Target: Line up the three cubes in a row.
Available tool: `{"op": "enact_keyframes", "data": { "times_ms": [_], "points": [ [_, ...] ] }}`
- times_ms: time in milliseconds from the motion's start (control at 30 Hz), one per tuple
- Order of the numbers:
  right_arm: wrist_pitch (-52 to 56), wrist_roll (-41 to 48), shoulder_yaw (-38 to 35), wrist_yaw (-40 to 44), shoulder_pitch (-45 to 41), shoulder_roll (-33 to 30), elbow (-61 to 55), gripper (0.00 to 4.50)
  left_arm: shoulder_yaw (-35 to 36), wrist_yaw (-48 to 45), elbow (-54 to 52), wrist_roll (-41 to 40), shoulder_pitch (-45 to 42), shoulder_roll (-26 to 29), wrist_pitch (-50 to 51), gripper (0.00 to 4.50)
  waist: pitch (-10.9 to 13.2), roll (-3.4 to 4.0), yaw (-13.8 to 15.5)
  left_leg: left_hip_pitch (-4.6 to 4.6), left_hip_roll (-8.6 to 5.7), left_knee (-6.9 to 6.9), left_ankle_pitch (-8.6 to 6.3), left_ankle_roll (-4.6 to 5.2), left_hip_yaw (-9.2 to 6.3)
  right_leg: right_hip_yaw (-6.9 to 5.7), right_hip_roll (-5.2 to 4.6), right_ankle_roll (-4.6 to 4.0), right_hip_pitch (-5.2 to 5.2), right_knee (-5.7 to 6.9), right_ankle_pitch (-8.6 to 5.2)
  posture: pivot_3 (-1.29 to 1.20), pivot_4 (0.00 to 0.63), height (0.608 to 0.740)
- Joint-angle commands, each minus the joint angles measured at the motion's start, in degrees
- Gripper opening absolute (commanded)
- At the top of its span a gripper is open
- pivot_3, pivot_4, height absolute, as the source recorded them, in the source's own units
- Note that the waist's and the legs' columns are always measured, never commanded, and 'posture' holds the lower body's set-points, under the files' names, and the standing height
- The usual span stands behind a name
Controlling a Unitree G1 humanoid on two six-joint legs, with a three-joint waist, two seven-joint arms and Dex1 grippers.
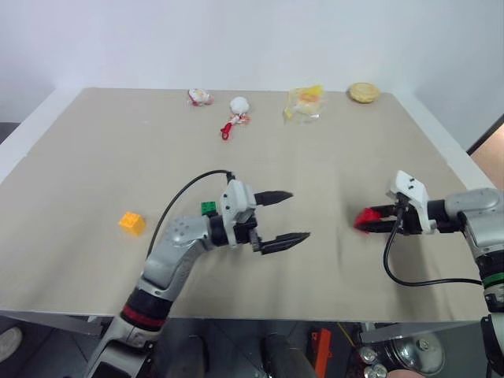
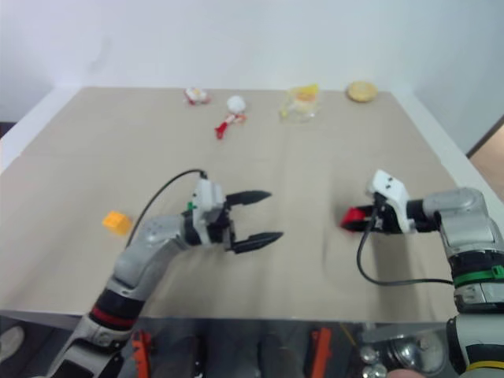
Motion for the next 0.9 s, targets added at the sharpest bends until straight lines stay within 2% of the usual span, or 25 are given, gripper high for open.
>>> {"op": "enact_keyframes", "data": {
  "times_ms": [33,133,267,533,733,767,900],
  "points": [
    [4.6,3.2,0.4,1.5,-0.5,0.5,-12.5,1.27,2.7,-4.2,-3.2,-1.7,2.4,4.8,-0.9,4.50,0.0,0.00,-0.1,0.01,0.03,-0.01,0.00,0.00,-0.04,-0.02,0.04,-0.03,0.00,0.04,-0.02,0.00,0.150,0.740],
    [4.7,1.5,4.5,3.2,0.7,0.0,-20.2,1.27,4.1,-8.5,-3.9,-2.6,5.3,9.9,-1.6,4.50,0.0,0.00,-0.1,-0.01,0.03,-0.02,0.00,-0.01,-0.06,-0.07,0.03,-0.18,-0.04,0.11,-0.17,0.00,0.150,0.740],
    [3.2,-0.9,9.2,4.1,0.0,0.9,-22.8,1.27,5.3,-10.2,-4.5,-3.6,6.3,12.5,-1.6,4.50,0.0,-0.02,0.5,-0.09,-0.02,0.02,0.00,-0.01,-0.01,-0.11,-0.13,-0.15,-0.08,0.09,-0.23,0.00,0.150,0.740],
    [-3.2,-6.8,14.6,3.8,-1.9,3.9,-18.3,1.27,5.2,-11.4,-4.8,-3.0,7.5,13.5,-2.5,4.50,0.0,-0.03,0.8,-0.12,0.01,0.06,-0.01,-0.02,0.05,-0.17,-0.17,-0.16,-0.13,0.09,-0.22,0.00,0.150,0.740],
    [-4.7,-8.7,15.5,4.5,-1.6,4.7,-15.9,1.27,5.3,-10.9,-5.1,-3.0,7.5,13.2,-2.3,4.50,0.0,-0.04,0.8,-0.10,0.02,0.01,-0.01,-0.02,0.05,-0.17,-0.16,-0.18,-0.13,0.09,-0.23,0.00,0.150,0.740],
    [-4.8,-8.6,15.4,4.7,-1.5,4.8,-15.8,2.07,5.3,-10.7,-5.1,-3.0,7.4,13.1,-2.3,4.50,0.0,-0.04,0.8,-0.09,0.02,0.02,-0.01,-0.02,0.05,-0.17,-0.16,-0.18,-0.12,0.09,-0.23,0.00,0.150,0.740],
    [-4.0,-6.4,13.9,5.6,-1.2,5.4,-16.5,3.32,5.5,-9.4,-5.7,-3.4,7.2,12.3,-1.8,4.50,0.0,-0.04,0.8,-0.07,0.02,0.04,-0.01,-0.02,0.06,-0.17,-0.17,-0.19,-0.10,0.09,-0.21,0.00,0.150,0.740]
  ]
}}
